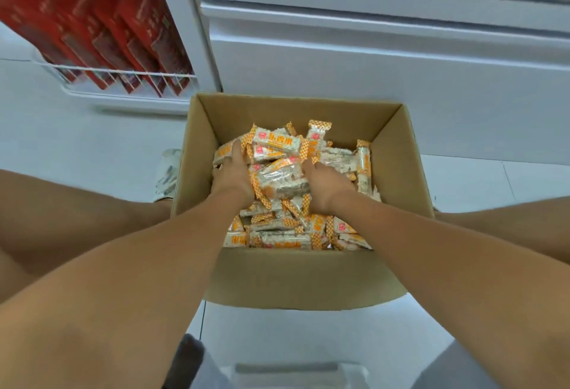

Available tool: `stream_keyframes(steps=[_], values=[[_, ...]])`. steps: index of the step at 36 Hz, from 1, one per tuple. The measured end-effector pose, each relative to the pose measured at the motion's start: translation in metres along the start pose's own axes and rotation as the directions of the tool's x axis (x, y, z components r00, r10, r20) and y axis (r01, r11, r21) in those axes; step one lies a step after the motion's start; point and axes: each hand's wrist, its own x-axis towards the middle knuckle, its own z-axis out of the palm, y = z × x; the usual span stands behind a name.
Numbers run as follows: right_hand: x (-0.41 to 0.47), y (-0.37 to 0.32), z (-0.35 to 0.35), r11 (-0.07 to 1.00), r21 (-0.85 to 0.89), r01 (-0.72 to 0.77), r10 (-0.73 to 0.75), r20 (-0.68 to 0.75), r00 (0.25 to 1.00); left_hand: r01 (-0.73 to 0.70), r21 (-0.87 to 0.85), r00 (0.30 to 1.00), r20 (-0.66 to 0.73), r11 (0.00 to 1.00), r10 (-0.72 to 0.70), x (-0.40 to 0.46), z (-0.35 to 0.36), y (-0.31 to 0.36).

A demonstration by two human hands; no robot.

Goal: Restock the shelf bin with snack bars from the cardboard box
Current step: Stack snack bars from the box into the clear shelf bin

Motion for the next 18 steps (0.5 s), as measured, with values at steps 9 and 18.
stream_keyframes(steps=[9,18], values=[[-0.009,-0.001,0.01,0.995,-0.092,-0.038,0.037,-0.008,0.999,0.009,-0.102,1.0,-0.027,0.995,-0.012,-0.015,-0.006,0.005],[-0.002,0.029,-0.022,0.852,0.495,-0.172,0.128,0.121,0.984,0.003,-0.476,0.994,-0.093,0.88,-0.053,-0.007,-0.01,0.027]])
